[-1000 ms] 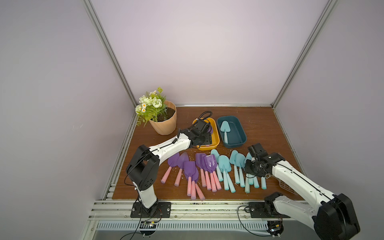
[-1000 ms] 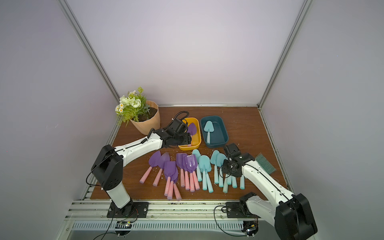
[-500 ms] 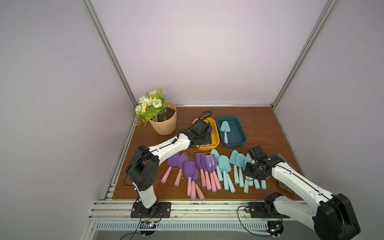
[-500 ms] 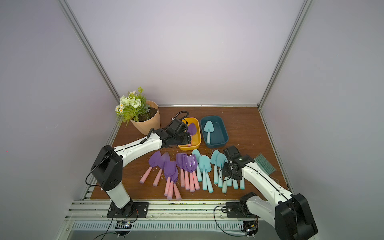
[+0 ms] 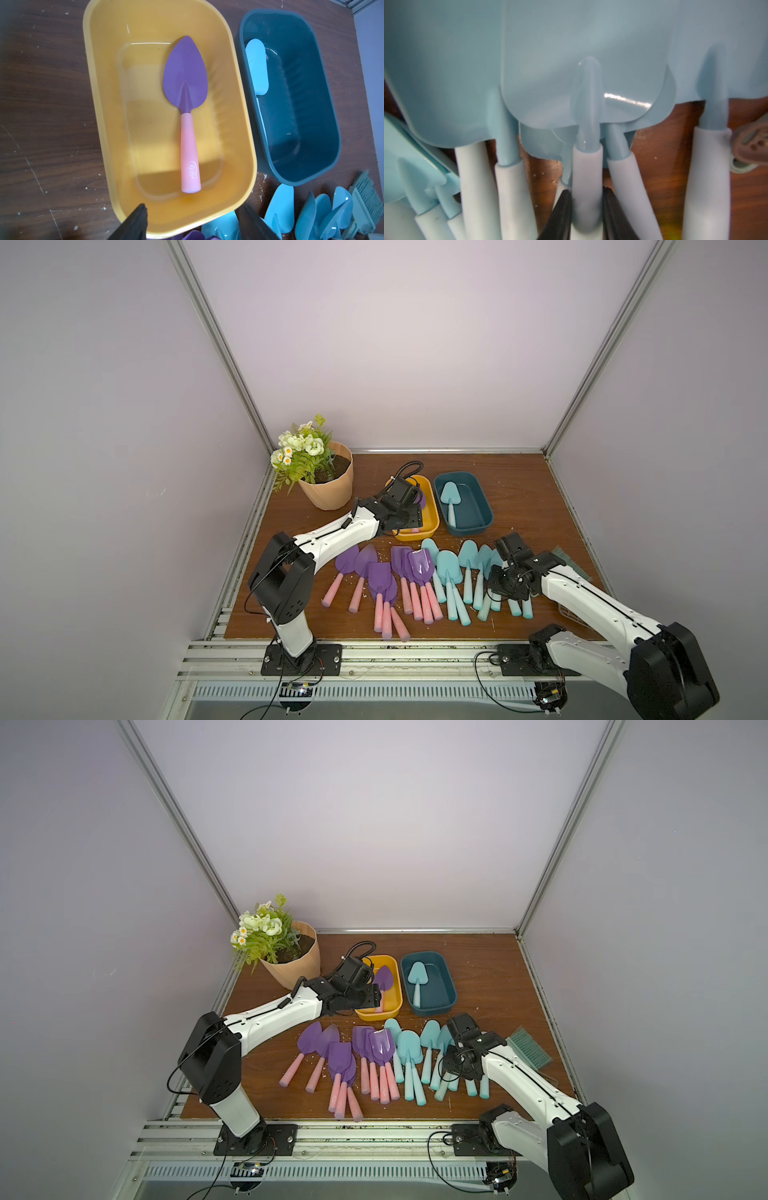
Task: Sort the small shovels by color and place them into the storage box
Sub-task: Pick up the shovel from the center of the board.
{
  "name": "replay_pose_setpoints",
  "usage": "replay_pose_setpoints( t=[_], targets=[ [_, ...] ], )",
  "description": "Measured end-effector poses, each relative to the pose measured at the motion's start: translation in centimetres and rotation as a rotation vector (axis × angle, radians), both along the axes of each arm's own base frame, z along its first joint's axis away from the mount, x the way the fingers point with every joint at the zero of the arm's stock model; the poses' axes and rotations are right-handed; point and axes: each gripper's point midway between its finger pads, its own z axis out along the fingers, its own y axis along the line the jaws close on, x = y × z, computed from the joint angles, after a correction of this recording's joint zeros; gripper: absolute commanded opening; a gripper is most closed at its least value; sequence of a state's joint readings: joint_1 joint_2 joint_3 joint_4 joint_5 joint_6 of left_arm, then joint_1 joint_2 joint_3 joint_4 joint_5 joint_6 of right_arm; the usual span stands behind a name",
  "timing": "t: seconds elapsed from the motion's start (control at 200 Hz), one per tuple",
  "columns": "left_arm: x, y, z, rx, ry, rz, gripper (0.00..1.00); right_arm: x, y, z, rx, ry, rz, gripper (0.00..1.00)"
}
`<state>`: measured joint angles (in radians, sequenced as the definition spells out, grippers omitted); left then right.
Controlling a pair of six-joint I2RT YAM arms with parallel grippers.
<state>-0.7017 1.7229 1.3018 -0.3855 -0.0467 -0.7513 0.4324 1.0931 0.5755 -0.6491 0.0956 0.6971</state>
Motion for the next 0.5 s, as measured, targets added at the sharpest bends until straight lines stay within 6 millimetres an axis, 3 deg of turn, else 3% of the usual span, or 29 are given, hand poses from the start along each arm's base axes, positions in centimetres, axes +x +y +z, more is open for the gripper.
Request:
replay_pose_setpoints(
  t=[0.1, 0.26, 0.5],
  targets=[
    [0.0, 0.0, 0.0, 0.001, 0.000, 0.000, 0.72, 0.1, 0.0, 0.1, -0.002, -0.003, -0.003, 0.12],
    [-0.1, 0.1, -0.1, 0.003, 0.002, 0.000, 0.72, 0.4, -0.2, 1.1, -0.017, -0.007, -0.009, 0.11],
    [-0.1, 0.2, 0.0, 0.004, -0.001, 0.002, 0.72, 4.1, 0.3, 8.2, -0.015, -0.161, -0.029, 0.11]
  ],
)
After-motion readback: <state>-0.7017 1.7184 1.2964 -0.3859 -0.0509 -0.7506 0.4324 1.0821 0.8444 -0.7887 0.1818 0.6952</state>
